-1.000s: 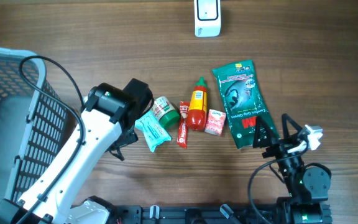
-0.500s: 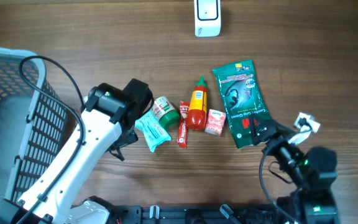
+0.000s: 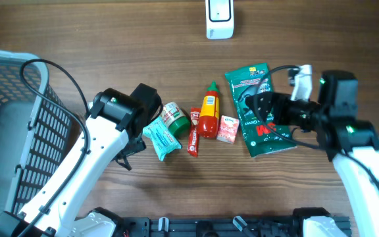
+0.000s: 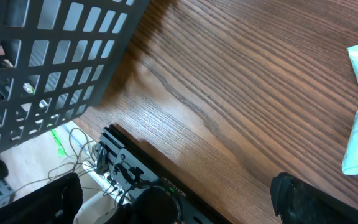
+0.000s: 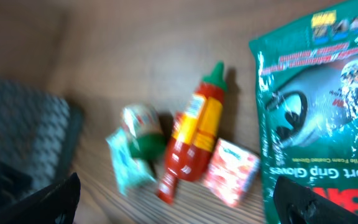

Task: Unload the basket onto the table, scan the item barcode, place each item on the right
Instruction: 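Move the right gripper over the red Kleenex tissue pack, then lower and close the right gripper on the Kleenex pack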

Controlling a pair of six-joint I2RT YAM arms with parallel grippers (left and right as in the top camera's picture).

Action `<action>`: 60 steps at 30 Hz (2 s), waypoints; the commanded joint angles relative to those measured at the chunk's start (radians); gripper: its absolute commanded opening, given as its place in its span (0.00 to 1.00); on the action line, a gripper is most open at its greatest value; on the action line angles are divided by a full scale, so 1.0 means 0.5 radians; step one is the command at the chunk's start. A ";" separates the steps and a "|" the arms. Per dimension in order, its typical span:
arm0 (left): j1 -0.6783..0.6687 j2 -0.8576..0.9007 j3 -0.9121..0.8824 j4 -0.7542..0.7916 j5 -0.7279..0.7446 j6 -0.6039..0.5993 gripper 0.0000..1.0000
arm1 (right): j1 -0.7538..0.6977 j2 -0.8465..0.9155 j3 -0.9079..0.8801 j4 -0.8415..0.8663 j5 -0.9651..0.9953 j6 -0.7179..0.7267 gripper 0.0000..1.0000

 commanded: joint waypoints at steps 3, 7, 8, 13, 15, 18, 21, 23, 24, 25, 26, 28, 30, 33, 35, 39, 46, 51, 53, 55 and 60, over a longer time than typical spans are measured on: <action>0.007 -0.025 -0.008 0.000 -0.027 -0.040 1.00 | 0.057 0.534 0.018 0.136 -0.203 -0.873 1.00; 0.007 -0.025 -0.008 -0.001 -0.027 -0.040 1.00 | 0.200 0.897 0.019 0.314 -0.075 -0.950 0.80; 0.007 -0.025 -0.008 0.000 -0.027 -0.040 1.00 | 0.256 0.964 0.018 0.385 0.089 -0.941 0.72; 0.007 -0.025 -0.008 0.000 -0.027 -0.040 1.00 | 0.430 1.111 0.018 0.651 0.550 -1.157 0.56; 0.007 -0.025 -0.008 0.000 -0.027 -0.040 1.00 | 0.430 1.122 0.018 0.660 0.605 -1.157 0.56; 0.007 -0.025 -0.008 0.000 -0.027 -0.040 1.00 | 0.430 1.139 0.018 0.600 0.615 -1.154 0.63; 0.007 -0.025 -0.008 0.000 -0.027 -0.040 1.00 | 0.431 1.170 0.012 0.519 0.422 -1.159 0.65; 0.007 -0.025 -0.008 0.000 -0.027 -0.040 1.00 | 0.431 1.199 0.012 0.481 0.390 -1.207 0.65; 0.007 -0.025 -0.008 -0.001 -0.027 -0.040 1.00 | 0.431 1.215 0.012 0.464 0.351 -1.217 0.65; 0.007 -0.025 -0.008 0.000 -0.027 -0.040 1.00 | 0.431 1.230 0.012 0.460 0.301 -1.217 0.65; 0.007 -0.025 -0.008 0.000 -0.027 -0.040 1.00 | 0.431 1.237 0.012 0.460 0.240 -1.222 0.65; 0.007 -0.025 -0.008 0.000 -0.027 -0.040 1.00 | 0.431 1.253 0.012 0.458 0.207 -1.263 0.64; 0.007 -0.025 -0.008 0.000 -0.027 -0.040 1.00 | 0.432 1.271 0.012 0.465 0.204 -1.262 0.62; 0.007 -0.025 -0.008 -0.001 -0.027 -0.040 1.00 | 0.446 1.315 0.012 0.450 0.213 -1.262 0.51; 0.007 -0.025 -0.008 0.000 -0.027 -0.040 1.00 | 0.448 1.382 -0.007 0.425 0.297 -1.262 0.49; 0.007 -0.025 -0.008 0.000 -0.027 -0.040 1.00 | 0.448 1.501 -0.020 0.443 0.374 -1.210 0.20; 0.007 -0.025 -0.008 0.000 -0.027 -0.040 1.00 | 0.437 1.279 0.360 0.201 0.599 -0.365 0.04; 0.007 -0.025 -0.008 0.000 -0.027 -0.040 1.00 | 0.436 1.048 0.484 0.002 0.613 0.343 0.04; 0.007 -0.025 -0.008 0.000 -0.027 -0.040 1.00 | 0.439 1.044 0.481 -0.008 0.918 0.680 0.04; 0.007 -0.025 -0.008 0.000 -0.027 -0.040 1.00 | 0.439 1.064 0.419 -0.009 1.485 1.303 0.11; 0.007 -0.025 -0.008 0.000 -0.027 -0.040 1.00 | 0.438 1.089 0.360 0.008 1.569 1.669 0.49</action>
